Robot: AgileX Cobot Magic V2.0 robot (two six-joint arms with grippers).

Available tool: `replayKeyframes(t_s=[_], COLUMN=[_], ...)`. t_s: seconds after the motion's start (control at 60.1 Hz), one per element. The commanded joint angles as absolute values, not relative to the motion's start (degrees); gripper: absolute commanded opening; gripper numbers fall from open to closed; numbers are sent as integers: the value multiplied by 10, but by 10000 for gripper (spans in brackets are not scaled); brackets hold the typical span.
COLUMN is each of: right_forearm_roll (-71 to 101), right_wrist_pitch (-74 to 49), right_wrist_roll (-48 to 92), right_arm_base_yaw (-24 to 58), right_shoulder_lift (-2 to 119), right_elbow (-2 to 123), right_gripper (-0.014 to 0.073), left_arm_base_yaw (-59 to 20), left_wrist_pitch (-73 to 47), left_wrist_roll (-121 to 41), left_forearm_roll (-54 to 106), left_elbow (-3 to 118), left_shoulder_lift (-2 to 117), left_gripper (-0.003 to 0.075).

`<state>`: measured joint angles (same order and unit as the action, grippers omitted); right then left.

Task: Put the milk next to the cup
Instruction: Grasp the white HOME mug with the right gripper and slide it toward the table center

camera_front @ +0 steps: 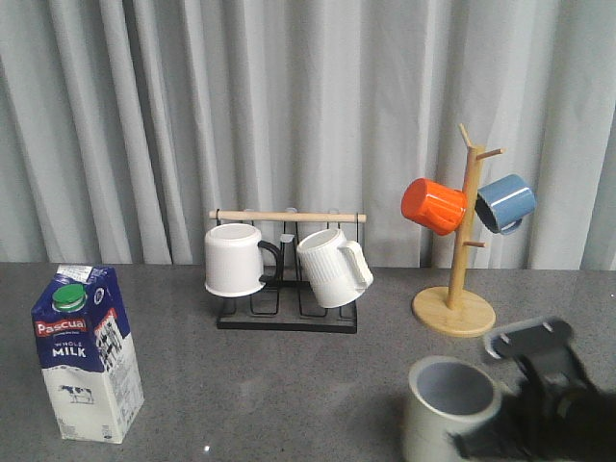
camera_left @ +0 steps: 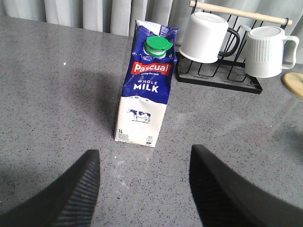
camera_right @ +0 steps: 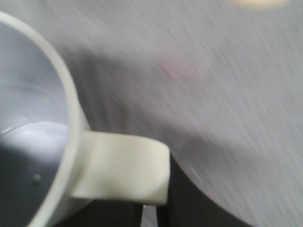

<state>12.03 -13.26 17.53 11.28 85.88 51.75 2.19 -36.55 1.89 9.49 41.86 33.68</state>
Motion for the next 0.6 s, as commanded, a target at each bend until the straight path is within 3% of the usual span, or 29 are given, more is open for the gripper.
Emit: replayKeyframes(t_s=[0.0, 0.366, 0.582], right_forearm_roll=[123, 126, 133], right_wrist_pitch=[-115, -190, -229], right_wrist_roll=[181, 166, 166], right_arm_base_yaw=[156, 196, 196], right_shoulder_lift=[853, 1007, 1014], right_elbow=[591, 729, 734], right_gripper=[-6, 11, 99], left_arm_base_yaw=[22, 22, 22], left_wrist_pitch=[-323, -323, -323], left_wrist_roll=[19, 19, 19], left_forearm_roll=[100, 100, 100], left_elbow=[437, 437, 437], left_shoulder_lift=[340, 340, 340], left_gripper=[414, 414, 414])
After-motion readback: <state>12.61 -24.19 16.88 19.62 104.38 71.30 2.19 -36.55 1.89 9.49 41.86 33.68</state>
